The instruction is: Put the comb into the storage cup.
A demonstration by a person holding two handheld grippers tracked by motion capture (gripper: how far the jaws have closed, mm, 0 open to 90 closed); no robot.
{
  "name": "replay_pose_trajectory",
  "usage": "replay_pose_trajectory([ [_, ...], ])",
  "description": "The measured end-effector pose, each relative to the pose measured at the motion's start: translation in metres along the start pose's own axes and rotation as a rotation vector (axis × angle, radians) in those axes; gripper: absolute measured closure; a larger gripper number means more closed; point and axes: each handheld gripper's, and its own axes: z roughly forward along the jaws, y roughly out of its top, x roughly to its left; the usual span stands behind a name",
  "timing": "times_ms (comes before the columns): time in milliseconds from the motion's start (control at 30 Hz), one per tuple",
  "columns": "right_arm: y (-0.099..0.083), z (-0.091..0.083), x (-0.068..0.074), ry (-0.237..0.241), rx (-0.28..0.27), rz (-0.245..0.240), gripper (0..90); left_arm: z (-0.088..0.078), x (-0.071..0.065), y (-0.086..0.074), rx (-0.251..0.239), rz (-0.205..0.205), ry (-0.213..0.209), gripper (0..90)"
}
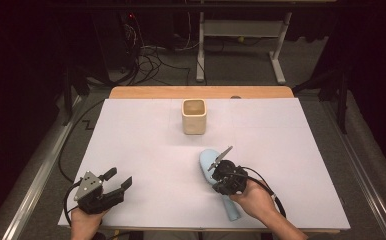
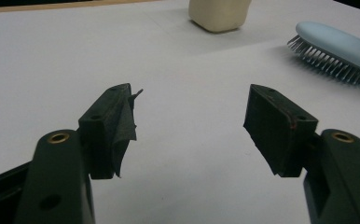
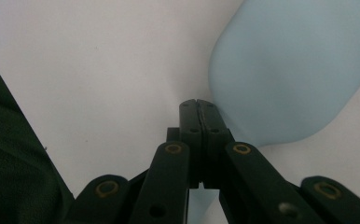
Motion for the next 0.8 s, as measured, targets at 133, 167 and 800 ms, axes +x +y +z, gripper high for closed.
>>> replay_pose_trajectory([
  [133,-0.002,0.0,0.004,0.004,0.012,-0.005,90.0,0.0,-0.001,0.0,0.0,0.004,0.0,33.8],
  [167,-0.003,0.001,0.005,0.006,0.013,-0.013,90.0,0.0,-0.001,0.0,0.0,0.003,0.0,33.8],
  [800,-0.014,0.001,-0.001,-0.022,0.033,0.009,90.0,0.001,0.0,0.001,-0.003,0.005,0.003,33.7],
])
